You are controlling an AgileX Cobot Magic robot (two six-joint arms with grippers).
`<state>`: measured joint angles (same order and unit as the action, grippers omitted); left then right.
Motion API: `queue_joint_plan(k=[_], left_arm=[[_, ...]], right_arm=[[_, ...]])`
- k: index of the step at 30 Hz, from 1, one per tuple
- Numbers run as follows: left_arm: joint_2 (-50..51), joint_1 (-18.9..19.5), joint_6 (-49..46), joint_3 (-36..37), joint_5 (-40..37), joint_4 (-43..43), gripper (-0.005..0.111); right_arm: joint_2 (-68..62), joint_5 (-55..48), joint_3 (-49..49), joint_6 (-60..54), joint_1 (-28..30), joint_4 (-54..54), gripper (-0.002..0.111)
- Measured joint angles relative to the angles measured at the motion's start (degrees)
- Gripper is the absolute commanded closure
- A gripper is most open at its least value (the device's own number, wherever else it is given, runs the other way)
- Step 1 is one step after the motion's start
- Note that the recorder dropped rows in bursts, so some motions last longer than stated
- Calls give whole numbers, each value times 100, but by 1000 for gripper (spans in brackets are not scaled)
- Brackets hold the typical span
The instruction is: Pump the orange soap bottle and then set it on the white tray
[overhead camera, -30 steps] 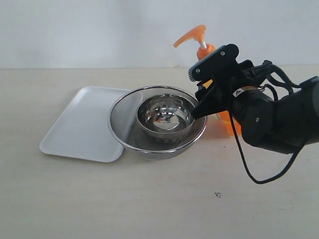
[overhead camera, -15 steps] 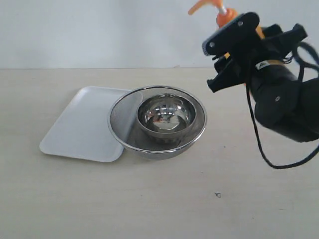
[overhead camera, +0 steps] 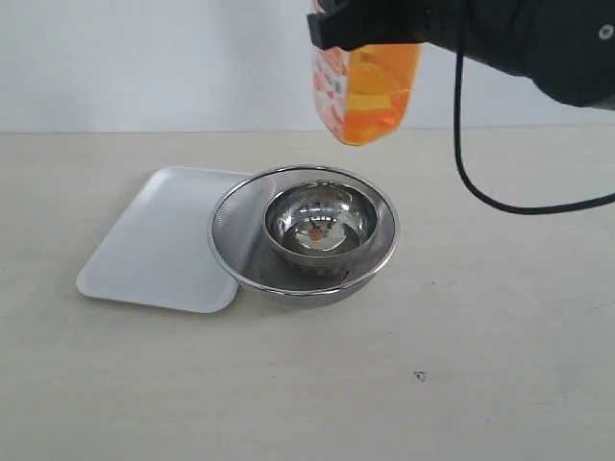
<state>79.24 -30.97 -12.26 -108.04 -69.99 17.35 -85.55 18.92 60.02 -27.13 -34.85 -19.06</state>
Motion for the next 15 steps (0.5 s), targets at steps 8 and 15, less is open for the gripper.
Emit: queue_joint_plan(k=[8, 15], left_arm=[[-1545, 304, 585, 1824, 162, 628, 102], [-3353, 307, 2361, 4184, 986, 1788, 102]], right_arm=[[-1107, 886, 900, 2786, -775, 2415, 108], [-2716, 658, 2595, 3115, -1099, 2496, 108]])
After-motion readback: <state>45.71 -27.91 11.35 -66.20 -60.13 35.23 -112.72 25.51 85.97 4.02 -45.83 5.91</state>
